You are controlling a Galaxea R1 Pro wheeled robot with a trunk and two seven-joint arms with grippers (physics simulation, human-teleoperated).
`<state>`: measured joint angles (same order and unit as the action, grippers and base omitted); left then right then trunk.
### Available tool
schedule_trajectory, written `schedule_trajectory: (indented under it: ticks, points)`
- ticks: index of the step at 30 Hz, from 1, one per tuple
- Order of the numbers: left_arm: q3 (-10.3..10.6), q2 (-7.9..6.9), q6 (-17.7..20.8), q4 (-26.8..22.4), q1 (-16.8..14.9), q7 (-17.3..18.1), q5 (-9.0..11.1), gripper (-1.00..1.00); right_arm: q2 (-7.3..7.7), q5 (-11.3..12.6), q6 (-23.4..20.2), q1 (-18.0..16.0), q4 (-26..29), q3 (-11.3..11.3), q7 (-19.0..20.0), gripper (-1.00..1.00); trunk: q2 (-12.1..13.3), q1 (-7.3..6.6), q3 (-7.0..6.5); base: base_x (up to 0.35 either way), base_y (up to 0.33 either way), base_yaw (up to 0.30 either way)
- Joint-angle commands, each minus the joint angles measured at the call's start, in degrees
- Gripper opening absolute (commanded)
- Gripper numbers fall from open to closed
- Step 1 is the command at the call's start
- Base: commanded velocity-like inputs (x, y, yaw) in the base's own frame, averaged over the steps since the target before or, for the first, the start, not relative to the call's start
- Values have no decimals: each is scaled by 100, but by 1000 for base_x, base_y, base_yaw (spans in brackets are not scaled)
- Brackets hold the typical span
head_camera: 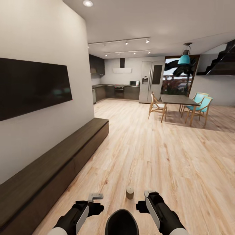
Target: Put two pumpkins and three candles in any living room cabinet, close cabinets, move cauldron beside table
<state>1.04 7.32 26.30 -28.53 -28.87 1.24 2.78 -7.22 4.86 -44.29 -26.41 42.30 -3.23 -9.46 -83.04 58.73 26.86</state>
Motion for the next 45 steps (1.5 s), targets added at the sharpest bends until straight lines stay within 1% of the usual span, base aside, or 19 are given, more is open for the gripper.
schedule_trajectory:
  ticks: [1, 5, 9, 29, 45]
  points:
    - [11, -3, 33, -12, 1, -1, 29, 100, 3, 50, -21, -4, 5, -18, -36, 100, -4, 0, 6, 0, 0, -173]
    - [11, -3, 33, -12, 0, -1, 29, 100, 8, 44, -23, -4, 2, -19, 122, 100, -4, 0, 6, 17, 4, -79]
    - [11, -3, 33, -12, 2, -1, 29, 100, 9, 42, -25, -4, 1, -19, 197, 100, -4, 0, 6, 132, 43, -21]
    - [11, 4, -10, -12, 4, -5, 19, 100, 18, 42, -18, -4, 6, -7, 219, 100, -4, 0, 6, 15, 4, -1]
    - [19, 7, -42, 30, 4, -18, -29, 100, 19, 42, -14, -4, 6, -2, 219, 100, -645, 351, 294, 0, 0, 0]
